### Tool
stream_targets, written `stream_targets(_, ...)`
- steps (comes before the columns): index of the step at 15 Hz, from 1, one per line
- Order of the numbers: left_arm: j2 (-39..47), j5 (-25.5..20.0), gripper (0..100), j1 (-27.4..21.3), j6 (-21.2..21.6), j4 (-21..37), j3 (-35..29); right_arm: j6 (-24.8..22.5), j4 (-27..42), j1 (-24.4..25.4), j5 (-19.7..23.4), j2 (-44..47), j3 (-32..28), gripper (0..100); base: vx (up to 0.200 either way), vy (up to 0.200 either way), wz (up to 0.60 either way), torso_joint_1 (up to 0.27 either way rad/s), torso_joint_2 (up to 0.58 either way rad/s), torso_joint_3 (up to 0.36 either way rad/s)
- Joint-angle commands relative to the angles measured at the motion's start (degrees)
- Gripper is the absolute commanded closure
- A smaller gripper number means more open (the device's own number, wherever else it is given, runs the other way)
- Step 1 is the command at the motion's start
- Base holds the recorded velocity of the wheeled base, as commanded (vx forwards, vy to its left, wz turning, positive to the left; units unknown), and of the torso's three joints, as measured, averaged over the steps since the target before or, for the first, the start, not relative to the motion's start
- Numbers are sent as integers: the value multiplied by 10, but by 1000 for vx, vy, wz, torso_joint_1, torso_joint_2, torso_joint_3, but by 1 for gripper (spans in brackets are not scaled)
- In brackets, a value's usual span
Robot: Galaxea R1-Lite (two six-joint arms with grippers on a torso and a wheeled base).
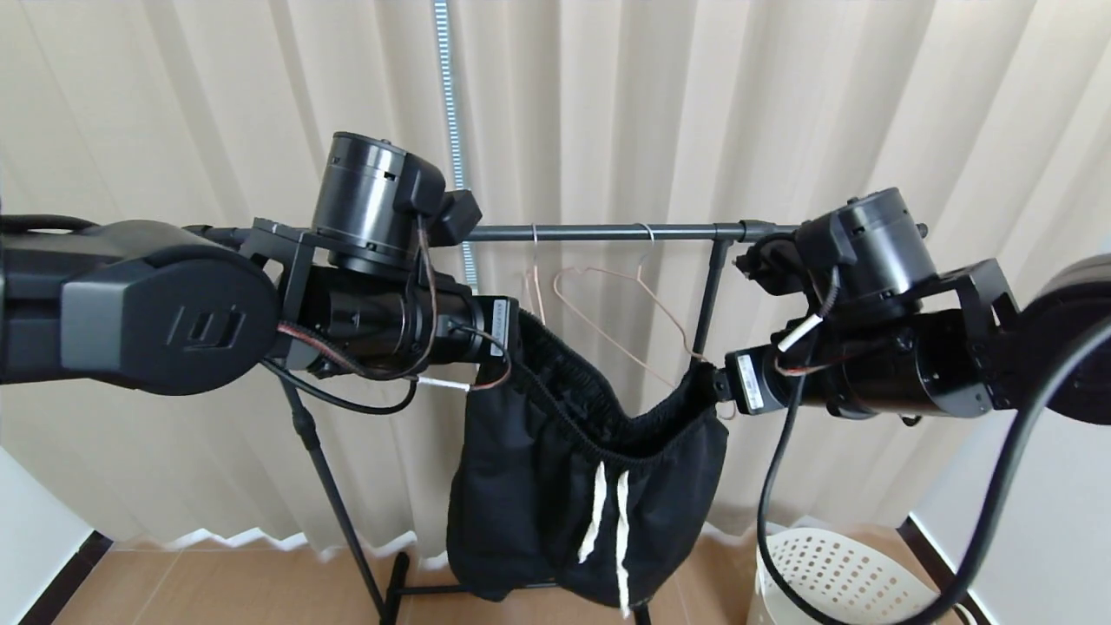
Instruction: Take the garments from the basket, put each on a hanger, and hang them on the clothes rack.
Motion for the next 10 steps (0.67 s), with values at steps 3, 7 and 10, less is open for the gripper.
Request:
stream_targets(3, 49, 32, 100, -17, -4, 0, -85, -69, -62, 1, 10, -59, 144, 0, 0, 0, 0, 0, 0, 0)
stream_targets(7, 57, 43, 100, -27, -18, 0, -116, -163, -155, 3, 138, -88, 234, 0, 0, 0, 0, 0, 0, 0)
stream_targets(10, 54, 50, 100, -35, -19, 0, -108, -166, -200, 9, 226, -70, 224, 0, 0, 0, 0, 0, 0, 0)
